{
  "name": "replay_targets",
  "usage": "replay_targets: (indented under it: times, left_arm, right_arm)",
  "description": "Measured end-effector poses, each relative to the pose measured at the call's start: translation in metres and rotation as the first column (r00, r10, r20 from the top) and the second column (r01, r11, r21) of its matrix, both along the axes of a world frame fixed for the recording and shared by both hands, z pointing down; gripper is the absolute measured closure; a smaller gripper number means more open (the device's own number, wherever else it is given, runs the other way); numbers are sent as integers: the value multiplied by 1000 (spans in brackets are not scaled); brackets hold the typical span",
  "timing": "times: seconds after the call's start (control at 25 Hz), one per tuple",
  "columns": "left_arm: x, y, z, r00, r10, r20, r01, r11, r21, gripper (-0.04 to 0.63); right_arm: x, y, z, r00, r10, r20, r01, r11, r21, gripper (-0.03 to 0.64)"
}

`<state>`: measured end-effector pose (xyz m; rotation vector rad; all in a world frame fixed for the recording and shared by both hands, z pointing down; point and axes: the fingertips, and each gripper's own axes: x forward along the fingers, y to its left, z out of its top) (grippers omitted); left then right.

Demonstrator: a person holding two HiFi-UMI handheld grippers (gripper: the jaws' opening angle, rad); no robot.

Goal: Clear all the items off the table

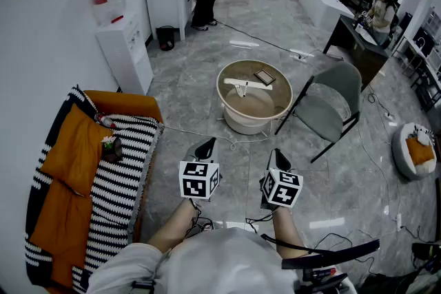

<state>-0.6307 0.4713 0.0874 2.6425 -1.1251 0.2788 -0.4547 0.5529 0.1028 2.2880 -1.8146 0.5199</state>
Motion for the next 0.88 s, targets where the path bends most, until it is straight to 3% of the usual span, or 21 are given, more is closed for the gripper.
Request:
replay_targets:
  times: [0.56,0.88]
  left_arm:
    - [-10,-31,5,1000,30,6,-31,1000,6,588]
    - [4,-35,31,996,84,30,-83,996,-38,588]
  right_arm:
    - [-3,-18,11,996,70,46,-71,997,8,592]
    - [9,-3,37,985,150,84,-147,988,-36,592]
